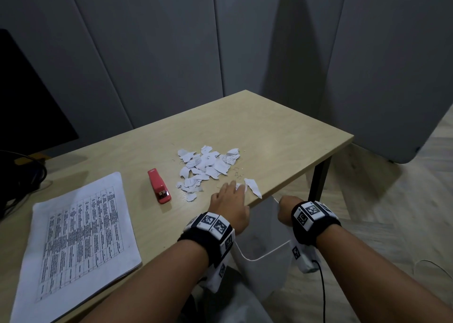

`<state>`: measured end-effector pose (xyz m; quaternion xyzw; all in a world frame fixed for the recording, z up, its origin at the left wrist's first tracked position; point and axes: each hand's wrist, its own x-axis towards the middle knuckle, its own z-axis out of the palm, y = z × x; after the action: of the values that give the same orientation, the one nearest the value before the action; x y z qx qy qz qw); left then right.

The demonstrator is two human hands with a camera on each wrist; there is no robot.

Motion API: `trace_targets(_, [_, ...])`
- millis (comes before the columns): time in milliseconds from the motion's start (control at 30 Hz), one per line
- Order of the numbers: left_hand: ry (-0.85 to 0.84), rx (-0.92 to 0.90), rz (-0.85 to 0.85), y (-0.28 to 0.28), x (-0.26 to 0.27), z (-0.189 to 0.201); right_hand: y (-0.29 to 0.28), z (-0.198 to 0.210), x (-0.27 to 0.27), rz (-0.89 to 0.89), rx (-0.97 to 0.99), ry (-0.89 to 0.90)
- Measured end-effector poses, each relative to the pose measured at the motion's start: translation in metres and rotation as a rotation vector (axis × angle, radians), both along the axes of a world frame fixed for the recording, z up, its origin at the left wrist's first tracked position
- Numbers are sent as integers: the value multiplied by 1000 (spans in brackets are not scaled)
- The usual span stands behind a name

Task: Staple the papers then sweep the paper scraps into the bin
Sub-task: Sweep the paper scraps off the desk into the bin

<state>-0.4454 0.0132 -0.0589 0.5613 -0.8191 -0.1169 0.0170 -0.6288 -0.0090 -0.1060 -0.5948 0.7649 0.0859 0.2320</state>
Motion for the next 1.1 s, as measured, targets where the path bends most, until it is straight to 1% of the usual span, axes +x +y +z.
trace_targets(100, [10, 0, -77, 5, 0, -3, -2, 0, 0, 1, -4, 1])
trace_targets(233, [125, -116, -181, 17, -2, -6, -3, 0, -3, 8, -19, -6])
trace_targets(467, [210, -198, -176, 13, -13, 4, -3, 2, -9, -10, -32, -10])
trace_targets(533, [164, -132, -159, 7, -18, 5, -3, 4, -9, -13, -31, 0])
trace_targets(600, [55, -43, -160, 3, -22, 4, -3, 4, -8, -8, -26, 2])
trace_targets(667, [-25, -18, -206, 3, -23, 1, -6, 3, -8, -11, -21, 7])
trace_targets(700, [-19, -28, -245, 5, -23, 0, -7, 3, -9, -1, -27, 11])
trace_targets(767, [74, -62, -310, 12, -20, 1, -10, 2, -9, 15, -20, 18])
trace_targets(833, [198, -80, -324, 18, -12, 2, -11, 5, -8, 38, -9, 21])
trace_targets(900, [300, -123, -266, 17, -1, 5, -13, 7, -4, 23, -8, 28])
trace_targets(967, [357, -184, -110, 6, 16, 10, -14, 8, -2, 21, -1, 27])
trace_targets(1000, [347, -181, 3, -1, 25, 15, -14, 10, -1, 19, 14, 29])
trace_targets(1033, [295, -145, 124, -11, 36, 17, -14, 9, -1, 29, 21, 33])
trace_targets(1100, [130, -25, 311, -29, 56, 18, -14, 8, -2, 40, 14, 37])
